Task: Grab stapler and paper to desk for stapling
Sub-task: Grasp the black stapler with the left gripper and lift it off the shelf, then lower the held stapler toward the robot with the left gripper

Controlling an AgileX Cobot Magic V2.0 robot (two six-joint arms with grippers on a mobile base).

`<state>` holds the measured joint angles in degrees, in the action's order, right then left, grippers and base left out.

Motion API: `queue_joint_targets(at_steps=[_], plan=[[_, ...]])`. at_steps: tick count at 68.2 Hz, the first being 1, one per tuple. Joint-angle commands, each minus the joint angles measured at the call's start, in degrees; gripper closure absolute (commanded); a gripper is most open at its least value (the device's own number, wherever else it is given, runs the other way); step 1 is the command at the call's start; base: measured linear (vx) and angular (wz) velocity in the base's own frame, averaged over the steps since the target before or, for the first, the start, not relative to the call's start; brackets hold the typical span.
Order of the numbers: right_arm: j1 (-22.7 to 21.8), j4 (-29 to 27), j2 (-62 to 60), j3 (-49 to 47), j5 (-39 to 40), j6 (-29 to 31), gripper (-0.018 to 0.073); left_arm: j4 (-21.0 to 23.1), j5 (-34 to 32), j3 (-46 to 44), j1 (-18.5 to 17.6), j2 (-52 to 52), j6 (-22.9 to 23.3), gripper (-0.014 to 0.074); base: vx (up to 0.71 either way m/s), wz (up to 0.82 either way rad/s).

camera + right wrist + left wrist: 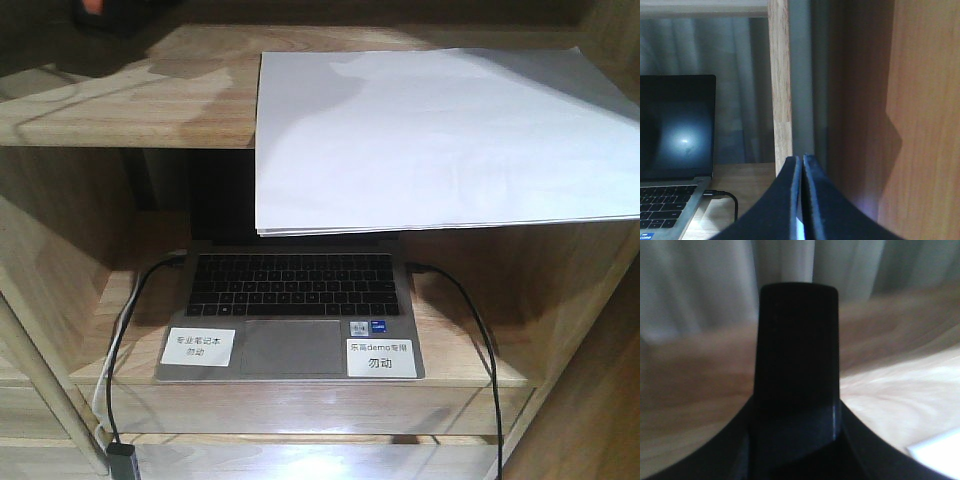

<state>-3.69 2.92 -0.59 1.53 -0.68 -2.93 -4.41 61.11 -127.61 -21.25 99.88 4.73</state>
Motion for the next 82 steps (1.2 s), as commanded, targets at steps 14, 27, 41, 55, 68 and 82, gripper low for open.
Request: queue_joint_targets(at_steps=[14,27,41,55,68,82], plan=[[-0.31,0.65,-0.58,0.28,4.29,0.25,0.0569,5.94,0.59,-1.65,0.19,-8.03,-8.77,0.0603,0.00,0.00],[-0.31,0.65,-0.58,0.28,4.24,0.25,0.0569,13.87,5.65,-1.65,0.19,-11.76,-15.96,0.0603,0.00,0.00],[-0.31,0.65,-0.58,0.28,4.24,0.25,0.0569,18.08,8.98,-1.13,0.19,-16.46,-19.84,0.0603,0.00,0.00],[-0.31,0.65,-0.58,0.28,4.24,0.25,0.0569,24.71,8.08,10.34,0.19,-24.24,-27.91,0.0603,0.00,0.00],[-0.31,0.65,-0.58,0.28,4.24,0.25,0.0569,30.13,4.71,26.81,0.19,-33.84,-34.08,0.0603,0.00,0.00],[-0.31,0.65,-0.58,0.28,4.24,0.25,0.0569,36.24,-4.19,46.66,0.19,-45.52,-41.64,0.0603,0.00,0.00]])
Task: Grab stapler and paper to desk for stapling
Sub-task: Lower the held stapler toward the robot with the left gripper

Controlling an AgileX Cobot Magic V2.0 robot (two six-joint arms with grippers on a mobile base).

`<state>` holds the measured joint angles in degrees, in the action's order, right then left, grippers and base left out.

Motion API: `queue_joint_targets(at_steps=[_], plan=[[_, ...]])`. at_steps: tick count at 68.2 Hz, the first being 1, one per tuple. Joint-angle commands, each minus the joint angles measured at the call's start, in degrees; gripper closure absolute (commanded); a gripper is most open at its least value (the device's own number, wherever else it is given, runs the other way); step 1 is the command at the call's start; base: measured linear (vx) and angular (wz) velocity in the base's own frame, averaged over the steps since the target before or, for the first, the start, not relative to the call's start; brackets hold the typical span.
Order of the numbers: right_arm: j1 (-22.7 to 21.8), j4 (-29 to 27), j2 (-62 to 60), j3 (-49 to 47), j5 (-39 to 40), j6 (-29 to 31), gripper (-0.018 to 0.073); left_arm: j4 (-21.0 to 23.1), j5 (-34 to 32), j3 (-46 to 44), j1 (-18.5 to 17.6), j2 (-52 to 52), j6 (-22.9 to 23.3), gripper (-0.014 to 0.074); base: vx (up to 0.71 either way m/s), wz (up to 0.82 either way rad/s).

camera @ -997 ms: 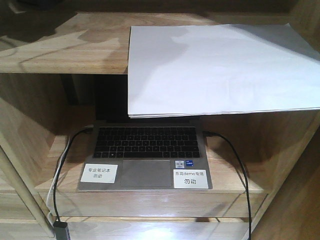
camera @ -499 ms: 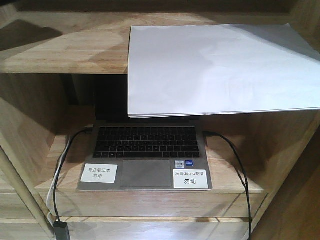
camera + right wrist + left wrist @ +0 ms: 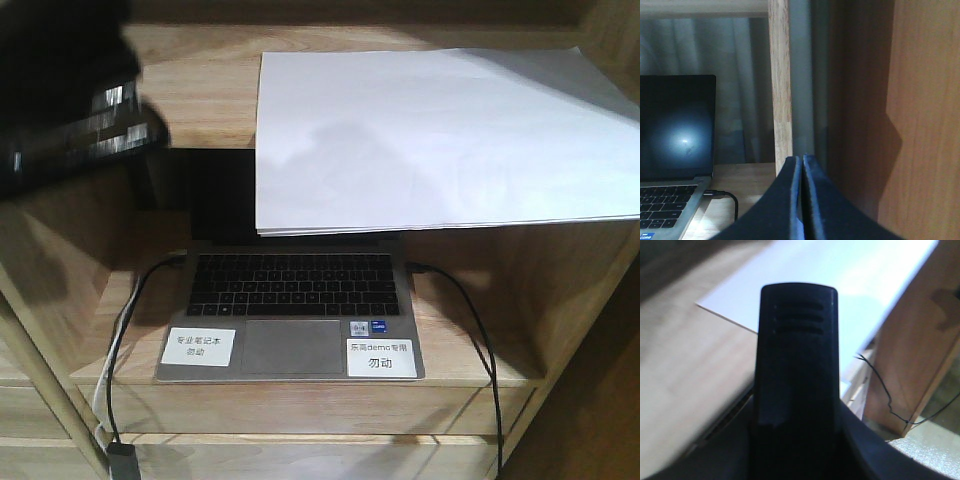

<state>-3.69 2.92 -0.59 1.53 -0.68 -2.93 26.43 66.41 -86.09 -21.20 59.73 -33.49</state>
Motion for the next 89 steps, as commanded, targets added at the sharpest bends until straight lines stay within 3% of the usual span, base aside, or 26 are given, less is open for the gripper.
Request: queue_joint_targets(at_steps=[1,18,42,53,89], plan=[[-0.31,0.65,-0.58,0.28,4.24,0.25,0.0569,5.78,-10.01,6.43,0.14,-6.15,-4.29,0.0603,0.00,0.00],[-0.31,0.65,-0.58,0.28,4.30,0.25,0.0569,6.81,-16.16,26.62,0.14,-18.33,-8.67,0.0603,0.00,0.00],[-0.31,0.65,-0.58,0.28,4.30,0.25,0.0569,16.82,-27.83,49.82,0.14,-34.23,-14.59,0.0603,0.00,0.00],[-0.31,0.65,-0.58,0.28,4.30,0.25,0.0569,18.17,-28.70,53.37,0.14,-37.19,-14.59,0.0603,0.00,0.00],[-0.31,0.65,-0.58,0.28,4.26,0.25,0.0569,18.12,-27.99,53.49,0.14,-37.32,-14.51,0.0603,0.00,0.00]])
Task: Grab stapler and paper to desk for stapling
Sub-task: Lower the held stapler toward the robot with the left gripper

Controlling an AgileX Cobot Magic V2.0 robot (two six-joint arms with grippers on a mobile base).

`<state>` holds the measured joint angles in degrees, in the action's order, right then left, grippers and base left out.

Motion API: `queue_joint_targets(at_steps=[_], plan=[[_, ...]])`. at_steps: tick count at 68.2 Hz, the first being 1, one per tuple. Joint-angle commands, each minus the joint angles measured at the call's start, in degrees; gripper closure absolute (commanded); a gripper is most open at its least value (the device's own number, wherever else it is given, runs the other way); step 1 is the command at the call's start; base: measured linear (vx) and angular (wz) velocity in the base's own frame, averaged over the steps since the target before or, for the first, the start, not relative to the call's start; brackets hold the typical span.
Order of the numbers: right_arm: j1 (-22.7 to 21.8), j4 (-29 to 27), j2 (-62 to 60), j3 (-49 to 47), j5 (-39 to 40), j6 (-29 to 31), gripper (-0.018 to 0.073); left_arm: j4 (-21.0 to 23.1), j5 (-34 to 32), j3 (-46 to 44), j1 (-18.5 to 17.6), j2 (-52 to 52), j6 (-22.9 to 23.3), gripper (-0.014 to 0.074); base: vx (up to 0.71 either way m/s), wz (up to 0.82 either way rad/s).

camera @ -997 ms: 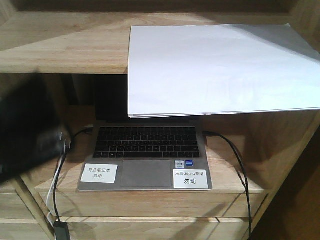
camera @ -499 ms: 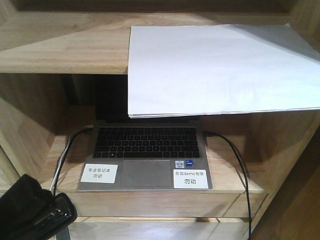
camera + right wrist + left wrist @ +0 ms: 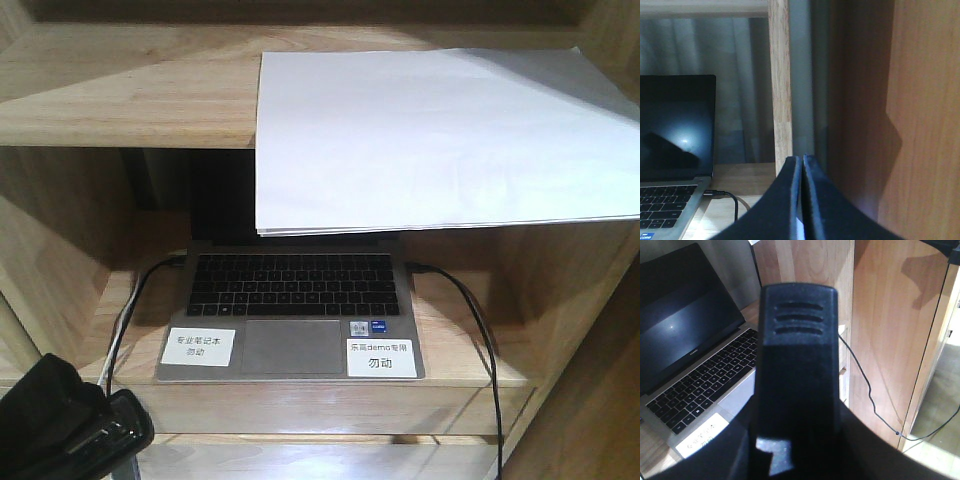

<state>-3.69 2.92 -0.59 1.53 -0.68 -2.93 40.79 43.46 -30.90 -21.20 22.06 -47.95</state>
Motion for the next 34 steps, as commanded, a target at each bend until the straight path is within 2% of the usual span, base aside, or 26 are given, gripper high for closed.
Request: queue_joint_targets(at_steps=[1,34], plan=[[-0.31,0.65,-0.58,0.28,4.26,0.25,0.0569,3.76,-5.04,-1.70,0.14,0.35,-0.05,0.0603,0.00,0.00],[-0.31,0.65,-0.58,0.28,4.26,0.25,0.0569,3.76,-5.04,-1.70,0.14,0.35,-0.05,0.0603,0.00,0.00]])
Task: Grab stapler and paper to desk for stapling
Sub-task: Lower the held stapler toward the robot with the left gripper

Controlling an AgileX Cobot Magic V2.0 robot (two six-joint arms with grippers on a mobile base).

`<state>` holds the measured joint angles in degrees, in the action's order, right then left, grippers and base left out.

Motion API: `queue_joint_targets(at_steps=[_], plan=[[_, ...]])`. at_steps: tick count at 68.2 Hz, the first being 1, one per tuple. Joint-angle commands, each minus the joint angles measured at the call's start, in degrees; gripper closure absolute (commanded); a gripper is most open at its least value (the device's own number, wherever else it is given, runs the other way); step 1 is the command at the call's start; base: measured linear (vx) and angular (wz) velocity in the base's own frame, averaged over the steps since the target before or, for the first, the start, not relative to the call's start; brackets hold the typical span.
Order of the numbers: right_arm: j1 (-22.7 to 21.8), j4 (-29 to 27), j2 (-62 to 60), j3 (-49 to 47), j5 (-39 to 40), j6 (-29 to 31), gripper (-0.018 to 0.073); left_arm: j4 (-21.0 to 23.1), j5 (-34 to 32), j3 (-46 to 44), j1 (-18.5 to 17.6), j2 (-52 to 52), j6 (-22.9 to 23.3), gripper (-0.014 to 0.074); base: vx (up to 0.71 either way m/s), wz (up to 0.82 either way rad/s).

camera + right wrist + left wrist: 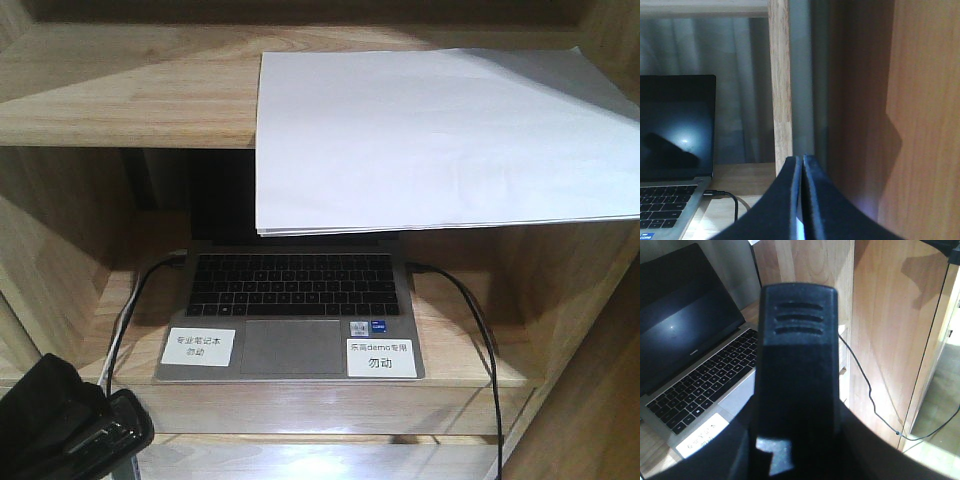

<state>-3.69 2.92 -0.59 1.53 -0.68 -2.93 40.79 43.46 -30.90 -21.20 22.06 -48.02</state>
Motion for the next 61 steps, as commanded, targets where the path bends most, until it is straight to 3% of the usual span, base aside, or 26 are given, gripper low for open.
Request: queue_joint_targets(at_steps=[1,37,42,54,61], plan=[[-0.31,0.65,-0.58,0.28,4.26,0.25,0.0569,3.76,-5.04,-1.70,0.14,0.35,0.02,0.0603,0.00,0.00],[-0.31,1.21,-0.58,0.28,4.98,-1.41,0.0569,3.76,-4.92,-1.70,0.14,0.35,0.02,0.0603,0.00,0.00],[-0.31,1.21,-0.58,0.28,7.04,-6.95,0.0569,3.76,-4.92,-1.70,0.14,0.35,0.02,0.0603,0.00,0.00],[-0.31,2.77,-0.58,0.28,14.03,-34.59,0.0569,3.76,-4.92,-1.70,0.14,0.35,0.02,0.0603,0.00,0.00],[-0.31,5.21,-0.58,0.28,14.31,-48.01,0.0569,3.76,-4.92,-1.70,0.14,0.35,0.02,0.0603,0.00,0.00]])
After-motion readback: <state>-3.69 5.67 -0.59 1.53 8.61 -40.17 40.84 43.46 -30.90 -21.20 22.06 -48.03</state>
